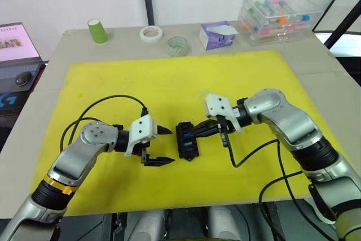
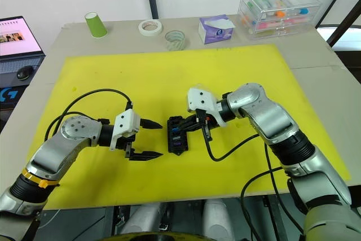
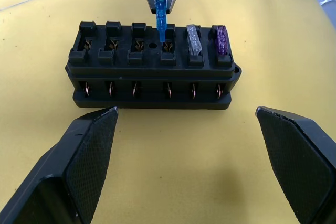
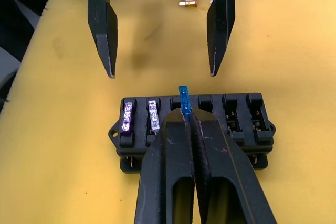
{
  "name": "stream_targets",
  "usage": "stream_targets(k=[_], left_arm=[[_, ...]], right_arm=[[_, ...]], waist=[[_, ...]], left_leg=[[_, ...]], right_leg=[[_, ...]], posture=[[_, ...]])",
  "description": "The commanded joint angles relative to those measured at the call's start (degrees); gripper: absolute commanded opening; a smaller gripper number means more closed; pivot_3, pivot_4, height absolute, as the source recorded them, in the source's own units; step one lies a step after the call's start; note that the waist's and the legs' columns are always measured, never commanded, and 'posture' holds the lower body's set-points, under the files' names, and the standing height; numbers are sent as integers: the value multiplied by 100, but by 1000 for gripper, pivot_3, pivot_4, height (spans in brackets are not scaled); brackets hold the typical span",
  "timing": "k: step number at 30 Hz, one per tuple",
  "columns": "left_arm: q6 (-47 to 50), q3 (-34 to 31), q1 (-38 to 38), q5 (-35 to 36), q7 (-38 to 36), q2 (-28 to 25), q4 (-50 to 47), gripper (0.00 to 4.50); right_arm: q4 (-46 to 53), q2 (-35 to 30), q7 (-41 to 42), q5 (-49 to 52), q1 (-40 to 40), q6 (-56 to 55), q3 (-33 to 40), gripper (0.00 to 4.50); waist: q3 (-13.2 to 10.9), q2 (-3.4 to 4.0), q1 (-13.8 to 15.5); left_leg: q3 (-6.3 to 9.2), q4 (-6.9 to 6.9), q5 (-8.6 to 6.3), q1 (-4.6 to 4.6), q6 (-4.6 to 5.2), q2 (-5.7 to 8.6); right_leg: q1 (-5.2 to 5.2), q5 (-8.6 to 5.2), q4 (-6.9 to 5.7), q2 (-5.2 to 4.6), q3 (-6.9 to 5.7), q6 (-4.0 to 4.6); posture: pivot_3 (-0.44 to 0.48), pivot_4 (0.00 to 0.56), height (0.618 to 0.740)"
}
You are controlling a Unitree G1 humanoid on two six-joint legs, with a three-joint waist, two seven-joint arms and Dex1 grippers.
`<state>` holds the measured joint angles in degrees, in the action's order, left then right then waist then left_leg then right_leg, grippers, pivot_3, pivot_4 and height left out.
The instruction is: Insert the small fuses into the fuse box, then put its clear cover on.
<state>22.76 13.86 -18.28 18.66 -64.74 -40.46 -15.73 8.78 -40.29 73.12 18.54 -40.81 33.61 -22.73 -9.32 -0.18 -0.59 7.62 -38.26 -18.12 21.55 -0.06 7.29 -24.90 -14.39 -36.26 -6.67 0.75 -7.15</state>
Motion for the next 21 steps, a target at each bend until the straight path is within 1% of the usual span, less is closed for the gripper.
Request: stream_targets(k=[1,7,21], left_arm=[[-118,-70,11,-7,-14,-7,-76,4423],[-110,-93,30,-2,3,-2,-96,4423],[-123,-85,52,-14,-11,-15,-125,4423]], right_arm=[[154,28,-1,64,13,12,177,0],[217,27,-1,91,74,163,162,0],[194,50,-93,43,108,126,184,0]], waist=[[0,0,1],[0,0,-1],[0,0,0]], left_leg=[[0,0,0,0,0,0],[0,0,0,0,0,0],[0,0,0,0,0,0]], right_leg=[[0,0,0,0,0,0],[0,0,0,0,0,0],[0,0,0,0,0,0]], posture=[[0,150,740],[0,150,740],[0,150,740]])
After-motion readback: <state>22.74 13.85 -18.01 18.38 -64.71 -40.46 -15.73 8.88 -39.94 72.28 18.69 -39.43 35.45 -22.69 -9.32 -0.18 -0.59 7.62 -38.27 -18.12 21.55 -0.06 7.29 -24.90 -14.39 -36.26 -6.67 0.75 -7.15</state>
